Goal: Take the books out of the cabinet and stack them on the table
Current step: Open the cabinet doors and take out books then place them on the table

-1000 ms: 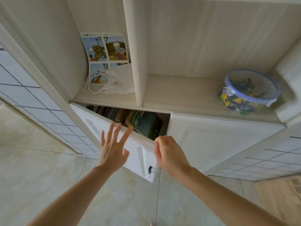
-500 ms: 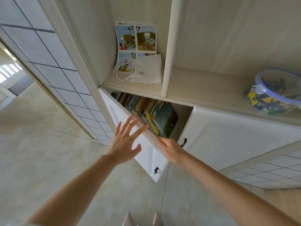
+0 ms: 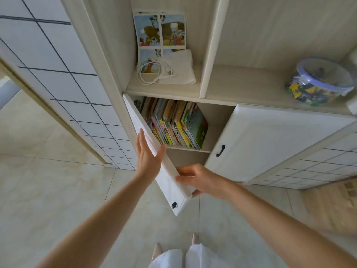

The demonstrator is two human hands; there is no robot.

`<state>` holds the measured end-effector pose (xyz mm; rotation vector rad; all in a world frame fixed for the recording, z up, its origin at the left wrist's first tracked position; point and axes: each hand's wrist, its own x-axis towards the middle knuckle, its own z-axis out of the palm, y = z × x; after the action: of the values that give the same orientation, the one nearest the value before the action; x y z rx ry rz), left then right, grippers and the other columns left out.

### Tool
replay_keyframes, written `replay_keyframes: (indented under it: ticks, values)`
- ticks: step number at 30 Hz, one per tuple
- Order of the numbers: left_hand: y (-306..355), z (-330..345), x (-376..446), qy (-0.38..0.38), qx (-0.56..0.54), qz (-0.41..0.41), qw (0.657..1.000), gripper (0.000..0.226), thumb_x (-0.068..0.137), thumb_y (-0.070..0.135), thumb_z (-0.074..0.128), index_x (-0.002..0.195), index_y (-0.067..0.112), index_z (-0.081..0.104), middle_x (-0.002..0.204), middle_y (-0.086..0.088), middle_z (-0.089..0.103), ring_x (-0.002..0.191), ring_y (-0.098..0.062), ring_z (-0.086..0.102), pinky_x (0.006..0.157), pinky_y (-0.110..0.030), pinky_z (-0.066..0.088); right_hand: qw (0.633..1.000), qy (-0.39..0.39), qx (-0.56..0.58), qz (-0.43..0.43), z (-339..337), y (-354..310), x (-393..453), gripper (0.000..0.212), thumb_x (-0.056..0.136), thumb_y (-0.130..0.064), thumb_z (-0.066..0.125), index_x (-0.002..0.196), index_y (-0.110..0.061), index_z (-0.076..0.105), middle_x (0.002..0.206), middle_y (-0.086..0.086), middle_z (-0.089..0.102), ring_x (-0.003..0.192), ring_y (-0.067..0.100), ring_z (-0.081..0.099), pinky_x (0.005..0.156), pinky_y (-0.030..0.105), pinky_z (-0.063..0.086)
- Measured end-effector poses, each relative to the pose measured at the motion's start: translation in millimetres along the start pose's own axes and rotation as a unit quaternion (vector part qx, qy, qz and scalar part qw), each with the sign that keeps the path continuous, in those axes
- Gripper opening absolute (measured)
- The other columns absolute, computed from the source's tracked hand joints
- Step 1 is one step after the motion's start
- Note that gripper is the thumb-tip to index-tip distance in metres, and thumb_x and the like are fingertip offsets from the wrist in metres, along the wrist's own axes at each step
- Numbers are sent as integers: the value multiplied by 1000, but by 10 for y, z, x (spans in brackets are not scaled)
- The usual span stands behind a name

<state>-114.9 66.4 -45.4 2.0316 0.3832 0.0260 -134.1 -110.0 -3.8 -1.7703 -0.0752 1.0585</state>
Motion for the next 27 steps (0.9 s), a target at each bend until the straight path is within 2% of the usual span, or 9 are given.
replay_keyframes:
  ticks: [2, 4, 7, 8, 9, 12, 17, 23, 27]
  values:
    - [-141, -178, -6, -42, -37, -15, 998, 82, 91, 52, 52, 150, 41, -3, 162, 4, 10, 147, -25, 22, 115, -52, 27, 999, -1, 45, 7, 245, -7, 36, 50, 89, -30, 65, 136, -26, 49, 126, -4, 59, 114, 19, 57, 83, 43, 58]
    - [-248, -399, 13, -88, -71, -25, 993, 80, 83, 59, 55, 145, 54, 4, 159, 5, 21, 138, -29, 39, 104, -56, 43, 997, 1, 69, 21, 514, -30, 113, 55, 85, -31, 69, 135, -23, 46, 127, -1, 56, 116, 19, 56, 85, 46, 58]
    - [-383, -737, 38, -138, -81, -26, 987, 77, 93, 37, 58, 150, 44, 7, 149, 19, 24, 113, -12, 57, 86, -35, 56, 992, -10, 118, 47, 937, -90, 243, 58, 85, -29, 69, 135, -22, 41, 126, 1, 57, 115, 19, 57, 89, 48, 55]
    - [-431, -852, 53, -156, -84, -37, 983, 77, 94, 30, 59, 151, 43, 9, 149, 20, 23, 105, -6, 58, 77, -30, 57, 990, -13, 132, 51, 1081, -122, 289, 59, 86, -29, 69, 136, -23, 39, 128, 2, 58, 116, 20, 58, 91, 48, 54]
    - [-481, -989, 74, -173, -88, -50, 980, 78, 93, 28, 61, 150, 46, 11, 153, 17, 22, 106, -7, 58, 76, -32, 58, 988, -17, 143, 52, 1227, -157, 342, 61, 86, -29, 68, 137, -24, 36, 129, 2, 58, 116, 20, 58, 92, 48, 53]
    - [-537, -1351, 130, -220, -99, -87, 967, 78, 89, 27, 66, 145, 55, 19, 156, 7, 28, 125, -19, 50, 87, -51, 56, 985, -25, 162, 52, 1579, -286, 488, 67, 86, -29, 68, 140, -24, 29, 131, 3, 56, 114, 19, 58, 92, 45, 54]
    - [-577, -1762, 246, -254, -95, -120, 955, 76, 85, 22, 71, 138, 59, 30, 147, 4, 44, 121, -23, 56, 88, -55, 55, 981, -17, 183, 55, 1999, -552, 691, 64, 89, -26, 64, 139, -18, 25, 134, 6, 50, 117, 20, 53, 90, 42, 54]
    - [-602, -2010, 315, -245, -55, -128, 960, 71, 86, 20, 71, 138, 52, 36, 133, 2, 56, 114, -25, 61, 86, -55, 56, 978, 10, 198, 58, 2311, -716, 844, 61, 89, -30, 64, 136, -22, 25, 136, 5, 48, 115, 20, 51, 85, 38, 55]
    - [-579, -2054, 298, -231, -16, -112, 966, 60, 88, 21, 69, 135, 45, 40, 121, 2, 58, 106, -20, 62, 78, -40, 59, 976, 13, 208, 56, 2343, -738, 895, 63, 86, -31, 68, 134, -22, 28, 133, 3, 49, 113, 19, 51, 87, 39, 55]
